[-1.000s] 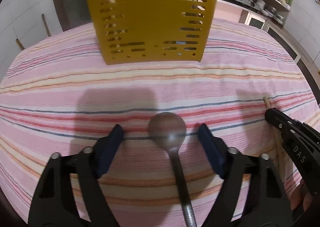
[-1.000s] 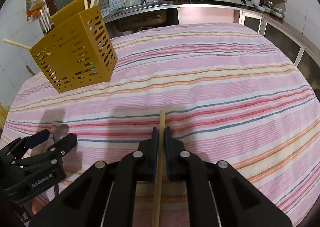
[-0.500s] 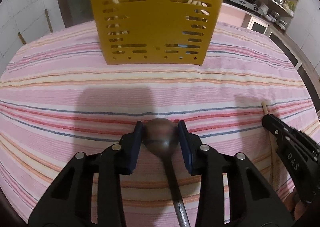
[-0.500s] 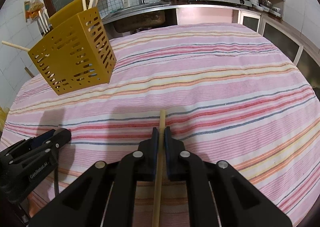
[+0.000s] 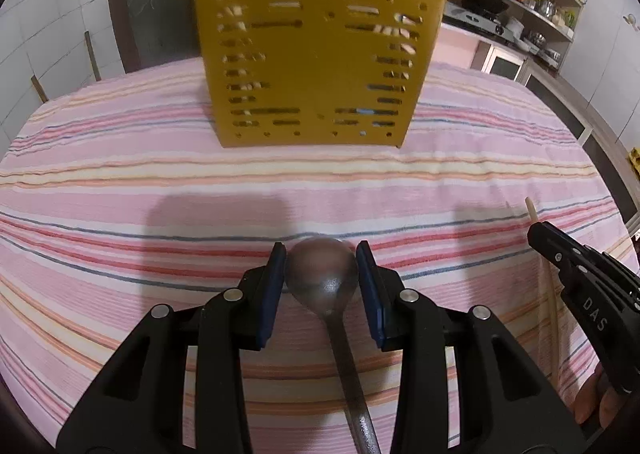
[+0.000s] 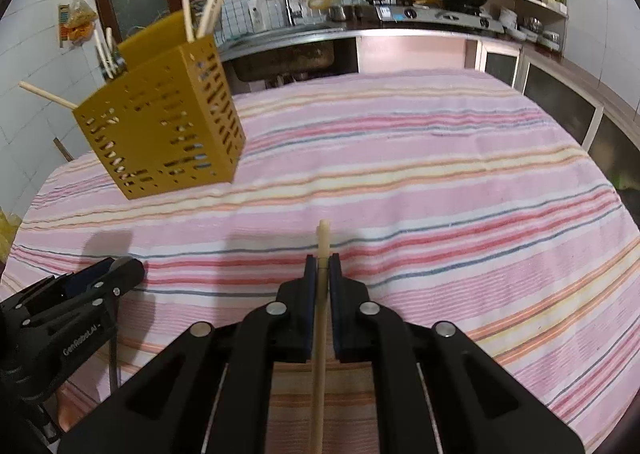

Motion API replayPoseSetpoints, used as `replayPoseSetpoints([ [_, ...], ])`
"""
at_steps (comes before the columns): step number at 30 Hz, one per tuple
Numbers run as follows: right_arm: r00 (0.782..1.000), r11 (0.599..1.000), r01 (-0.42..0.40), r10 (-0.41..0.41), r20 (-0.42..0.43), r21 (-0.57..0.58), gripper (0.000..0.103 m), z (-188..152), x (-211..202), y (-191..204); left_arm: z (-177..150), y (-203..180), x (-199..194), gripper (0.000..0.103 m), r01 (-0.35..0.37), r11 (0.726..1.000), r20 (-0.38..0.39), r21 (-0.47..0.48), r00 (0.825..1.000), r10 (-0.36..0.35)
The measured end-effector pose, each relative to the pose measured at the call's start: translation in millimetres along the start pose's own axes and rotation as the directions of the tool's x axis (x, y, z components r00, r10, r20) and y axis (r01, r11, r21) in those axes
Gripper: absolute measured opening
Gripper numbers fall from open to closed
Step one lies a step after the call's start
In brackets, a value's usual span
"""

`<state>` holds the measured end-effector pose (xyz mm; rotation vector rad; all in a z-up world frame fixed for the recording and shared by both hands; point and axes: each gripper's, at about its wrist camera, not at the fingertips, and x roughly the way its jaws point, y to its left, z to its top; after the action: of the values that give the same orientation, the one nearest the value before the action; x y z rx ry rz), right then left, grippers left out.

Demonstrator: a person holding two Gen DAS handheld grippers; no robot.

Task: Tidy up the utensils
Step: 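Lift the metal spoon with the left tool while the right tool lifts its chopstick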

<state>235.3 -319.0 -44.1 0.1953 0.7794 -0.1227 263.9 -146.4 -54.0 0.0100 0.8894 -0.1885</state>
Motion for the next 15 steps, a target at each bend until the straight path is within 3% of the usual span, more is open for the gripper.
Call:
replayPoseSetpoints([
  [8,0.995,1.000,-0.018,0.019,0.103,-0.001,0.004,5.1,-23.0,4.0,5.9,0.8,-28.9,0.035,-0.014,0.999,0.115,0.033,0.993,0.010],
  [15,0.984,0.999,-0.042,0.042,0.176,-0.004,0.002,11.7,-39.3,3.4,14.4,10.5,-58.9,0.035,0.021,0.999,0.173,0.038,0.985,-0.027],
])
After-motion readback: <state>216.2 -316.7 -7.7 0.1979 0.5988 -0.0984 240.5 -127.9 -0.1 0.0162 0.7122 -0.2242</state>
